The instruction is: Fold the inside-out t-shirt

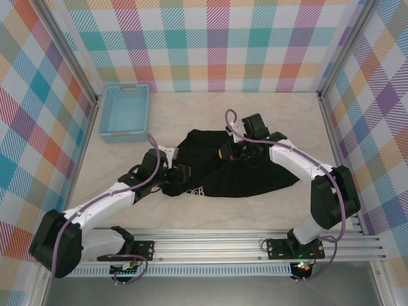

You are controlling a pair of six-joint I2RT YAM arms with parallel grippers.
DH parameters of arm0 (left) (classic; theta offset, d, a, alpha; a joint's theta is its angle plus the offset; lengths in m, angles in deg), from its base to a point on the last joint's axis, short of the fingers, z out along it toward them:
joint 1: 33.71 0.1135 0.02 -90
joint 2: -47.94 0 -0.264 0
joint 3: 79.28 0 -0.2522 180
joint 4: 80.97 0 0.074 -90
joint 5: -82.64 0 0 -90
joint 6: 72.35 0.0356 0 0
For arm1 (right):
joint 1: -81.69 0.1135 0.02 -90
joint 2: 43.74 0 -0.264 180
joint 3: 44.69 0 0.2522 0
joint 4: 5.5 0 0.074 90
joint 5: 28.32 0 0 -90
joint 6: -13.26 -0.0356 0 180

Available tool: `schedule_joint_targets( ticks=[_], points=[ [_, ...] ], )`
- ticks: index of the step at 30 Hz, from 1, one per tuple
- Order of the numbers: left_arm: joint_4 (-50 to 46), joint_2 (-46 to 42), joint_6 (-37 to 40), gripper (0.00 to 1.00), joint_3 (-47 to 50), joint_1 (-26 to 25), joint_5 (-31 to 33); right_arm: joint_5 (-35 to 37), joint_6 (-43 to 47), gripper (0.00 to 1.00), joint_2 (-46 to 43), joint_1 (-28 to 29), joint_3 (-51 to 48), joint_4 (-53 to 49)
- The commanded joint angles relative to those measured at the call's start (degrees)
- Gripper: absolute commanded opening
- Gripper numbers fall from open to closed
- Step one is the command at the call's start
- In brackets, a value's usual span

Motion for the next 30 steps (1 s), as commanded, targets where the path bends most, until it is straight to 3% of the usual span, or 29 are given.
schedule_joint_targets(
  ticks=[1, 7, 8, 10, 14, 15, 18, 21, 27, 30],
  points=[
    [3.2, 7.2, 9.9, 0.67, -5.6, -4.0, 2.5, -4.8, -0.9, 0.00, 0.2, -0.7, -0.2, 0.9],
    [2.7, 20.8, 15.5, 0.75, -14.3, -6.8, 9.4, -4.3, 0.6, 0.00, -1.1, -1.2, -1.0, -0.5],
    [2.8, 22.7, 15.6, 0.74, -16.0, -6.8, 11.1, -3.9, 1.0, 0.00, -1.5, -1.3, -1.4, -0.8],
    [2.2, 26.4, 15.2, 0.62, -19.4, -6.6, 11.9, -1.7, 1.9, 0.00, -2.5, -1.4, -2.0, -1.8],
    [-4.3, 27.4, 11.6, 0.11, -26.0, -4.8, -1.2, 15.2, 2.2, 0.04, -4.9, -1.3, -2.7, -4.4],
    [-6.0, 26.4, 9.4, 0.05, -26.8, -3.6, -7.4, 19.2, 2.3, 0.06, -5.2, -0.9, -2.7, -4.5],
    [-9.0, 22.7, 2.4, 0.00, -27.7, -0.4, -23.3, 33.4, 4.5, 0.11, -4.8, 3.2, -2.2, -4.1],
    [-11.7, 19.8, -2.4, 0.00, -27.9, 1.2, -30.1, 42.5, 6.2, 0.12, -2.7, 5.8, -0.5, -5.1],
    [-7.1, 15.7, -12.1, 0.00, -24.0, 4.1, -37.4, 43.3, 8.0, 0.29, -5.2, 6.0, -1.9, -6.3],
    [-6.9, 14.5, -13.7, 0.00, -24.0, 4.8, -38.7, 37.4, 9.8, 0.41, -8.8, 6.2, -4.1, -6.5]
  ],
)
